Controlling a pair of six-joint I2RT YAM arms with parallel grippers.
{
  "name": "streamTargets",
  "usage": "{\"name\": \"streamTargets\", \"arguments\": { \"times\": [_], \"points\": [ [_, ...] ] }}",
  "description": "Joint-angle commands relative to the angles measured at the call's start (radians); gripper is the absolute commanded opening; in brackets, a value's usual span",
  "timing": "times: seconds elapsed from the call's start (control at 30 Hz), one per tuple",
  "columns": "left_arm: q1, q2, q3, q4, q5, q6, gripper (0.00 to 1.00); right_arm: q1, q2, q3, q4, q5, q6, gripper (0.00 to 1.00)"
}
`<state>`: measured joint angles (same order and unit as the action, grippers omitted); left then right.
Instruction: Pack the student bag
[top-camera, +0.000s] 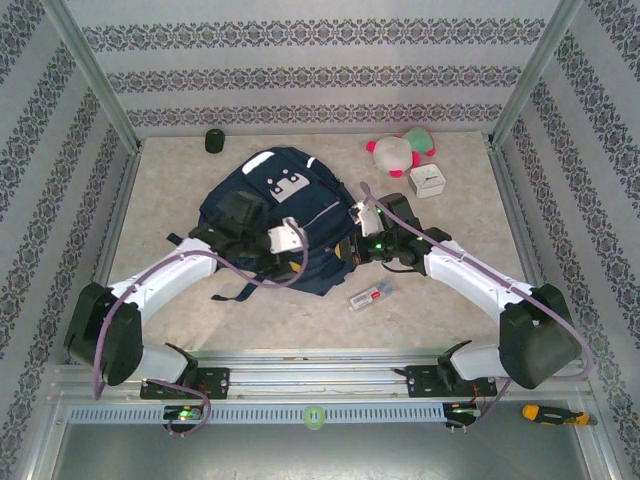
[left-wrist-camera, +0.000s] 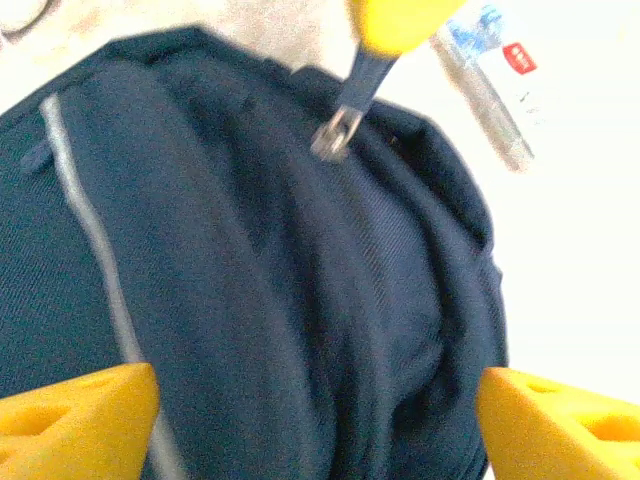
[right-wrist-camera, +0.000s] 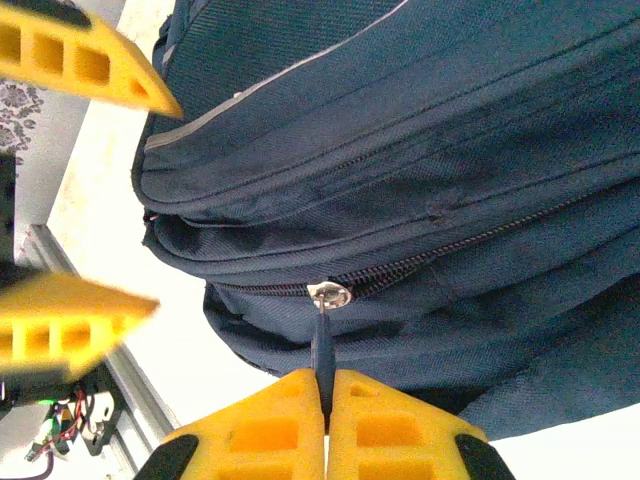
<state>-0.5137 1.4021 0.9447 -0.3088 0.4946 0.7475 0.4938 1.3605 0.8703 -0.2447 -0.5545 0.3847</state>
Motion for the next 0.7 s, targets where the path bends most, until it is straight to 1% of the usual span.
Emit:
{"name": "streamTargets", "arguments": {
  "times": [0.0,0.03,0.07,0.1,0.13,0.17,0.2,0.23,0.27,0.3,0.33,0.4,0.57,0.67],
  "points": [
    [-0.057,0.048,0.016,0.152,-0.147,-0.182,0.83,0.008,-0.016,0.004,0.019,0.004,-0.031,0.00],
    [-0.061,0.075,0.023,0.157,-0.163,-0.186,0.83,0.008,-0.017,0.003,0.018,0.007,-0.032,0.00],
    [-0.067,0.103,0.030,0.162,-0.196,-0.194,0.80,0.008,-0.020,0.002,0.015,0.007,-0.035,0.00],
    [-0.069,0.124,0.037,0.163,-0.214,-0.199,0.72,0.009,-0.020,0.000,0.013,0.007,-0.036,0.00],
    [-0.068,0.141,0.043,0.154,-0.216,-0.198,0.60,0.008,-0.020,-0.007,0.015,0.008,-0.039,0.00],
    [-0.069,0.148,0.047,0.142,-0.196,-0.189,0.50,0.008,-0.018,-0.013,0.017,0.012,-0.042,0.00],
    [-0.068,0.146,0.046,0.128,-0.155,-0.174,0.41,0.008,-0.014,-0.016,0.019,0.014,-0.044,0.00],
    [-0.068,0.137,0.038,0.122,-0.104,-0.154,0.31,0.008,-0.007,-0.019,0.024,0.019,-0.046,0.00],
    [-0.068,0.124,0.022,0.133,-0.076,-0.149,0.20,0.008,0.004,-0.020,0.032,0.019,-0.046,0.00],
    [-0.068,0.115,0.011,0.141,-0.064,-0.148,0.14,0.008,0.013,-0.022,0.040,0.018,-0.045,0.00],
    [-0.068,0.104,0.002,0.144,-0.048,-0.144,0.11,0.009,0.026,-0.020,0.047,0.010,-0.044,0.00],
    [-0.068,0.090,-0.007,0.143,-0.030,-0.140,0.10,0.014,0.051,-0.012,0.047,0.006,-0.051,0.00],
    [-0.068,0.082,-0.007,0.141,0.006,-0.134,0.10,0.035,0.088,0.007,0.050,0.008,-0.065,0.13],
    [-0.068,0.089,0.002,0.133,0.026,-0.135,0.09,0.041,0.100,0.019,0.068,-0.002,-0.063,0.17]
  ]
}}
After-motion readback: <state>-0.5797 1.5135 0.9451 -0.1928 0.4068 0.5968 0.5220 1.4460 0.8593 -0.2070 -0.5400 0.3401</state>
